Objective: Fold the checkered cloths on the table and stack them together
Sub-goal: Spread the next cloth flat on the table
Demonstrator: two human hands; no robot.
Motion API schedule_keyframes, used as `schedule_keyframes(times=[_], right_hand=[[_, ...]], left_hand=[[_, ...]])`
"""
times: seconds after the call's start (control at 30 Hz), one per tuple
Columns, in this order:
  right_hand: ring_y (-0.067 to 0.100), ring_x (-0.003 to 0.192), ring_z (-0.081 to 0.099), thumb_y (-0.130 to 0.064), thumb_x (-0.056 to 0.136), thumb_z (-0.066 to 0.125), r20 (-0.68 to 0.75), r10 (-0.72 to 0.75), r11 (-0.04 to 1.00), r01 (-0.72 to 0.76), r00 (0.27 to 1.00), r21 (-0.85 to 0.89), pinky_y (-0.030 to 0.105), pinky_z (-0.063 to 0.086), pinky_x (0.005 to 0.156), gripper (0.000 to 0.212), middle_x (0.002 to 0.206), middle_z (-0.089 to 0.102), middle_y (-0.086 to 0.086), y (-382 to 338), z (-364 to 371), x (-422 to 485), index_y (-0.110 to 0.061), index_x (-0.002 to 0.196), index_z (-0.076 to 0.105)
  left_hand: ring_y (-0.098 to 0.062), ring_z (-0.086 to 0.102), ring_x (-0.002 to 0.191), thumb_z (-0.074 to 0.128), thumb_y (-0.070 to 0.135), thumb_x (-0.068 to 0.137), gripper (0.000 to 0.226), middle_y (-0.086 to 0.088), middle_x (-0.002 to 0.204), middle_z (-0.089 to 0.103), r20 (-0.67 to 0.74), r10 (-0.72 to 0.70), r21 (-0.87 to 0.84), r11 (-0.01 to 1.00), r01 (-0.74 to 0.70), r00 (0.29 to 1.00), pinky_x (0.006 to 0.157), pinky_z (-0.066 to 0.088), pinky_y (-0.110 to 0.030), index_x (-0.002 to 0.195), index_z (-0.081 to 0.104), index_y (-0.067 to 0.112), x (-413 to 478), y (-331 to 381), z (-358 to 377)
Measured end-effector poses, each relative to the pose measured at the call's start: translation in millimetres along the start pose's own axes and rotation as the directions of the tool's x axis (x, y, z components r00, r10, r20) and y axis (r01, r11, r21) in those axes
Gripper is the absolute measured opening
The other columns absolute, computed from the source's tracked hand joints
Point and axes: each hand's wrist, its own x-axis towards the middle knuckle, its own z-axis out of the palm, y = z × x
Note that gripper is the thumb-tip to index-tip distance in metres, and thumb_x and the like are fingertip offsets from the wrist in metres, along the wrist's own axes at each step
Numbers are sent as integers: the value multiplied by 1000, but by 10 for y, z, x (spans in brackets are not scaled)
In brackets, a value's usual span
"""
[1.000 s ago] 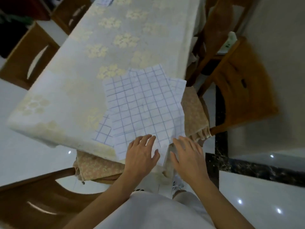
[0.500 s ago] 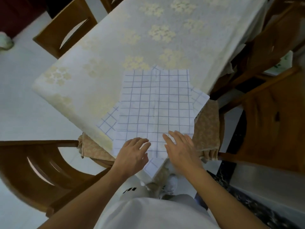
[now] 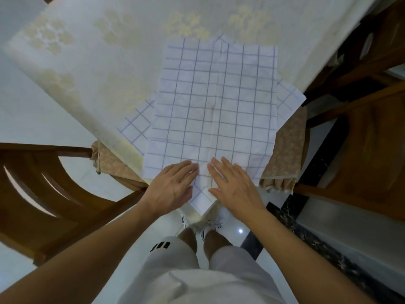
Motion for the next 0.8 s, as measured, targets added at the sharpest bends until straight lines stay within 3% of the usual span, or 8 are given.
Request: schedule_keyframes(times=[0.17,0.4,0.63,0.8], right_hand=[[27,149,25,-47,100,48,34,7,1000,-6,999,-14,49,28,118,63,160,31,8,1,124,-43,-14,152,37],[28,145,34,-44,104,45,-47,12,999,-14,999,-41,49,33,115,51,155,42,8,-31,144,-17,-15,146,48],[28,145,35,-34,102,43,-94,39,998,-43,995,-42,49,32,115,52,154,42,10,-104,96,-15,-9,148,44],[30,144,36,-17,97,44,-121,50,996,-58,991,-67,49,34,115,51,153,43,12,-59,76,-72,-5,147,44]], left_hand=[[-28,57,126,62,19,90,39,-12,133,63,-76,64,1,998,-64,995,98,49,-40,126,65,4,-3,-80,72],[-27,60,122,58,18,93,33,-10,130,65,-118,71,13,997,-70,990,93,50,-40,122,67,5,10,-86,121],[-27,59,124,56,17,96,32,-9,131,64,-91,57,-23,998,-59,994,95,51,-41,125,66,6,13,-136,122],[-29,56,128,62,7,92,37,-14,135,61,-101,50,-53,997,-55,994,104,48,-44,129,63,2,-74,-283,80]])
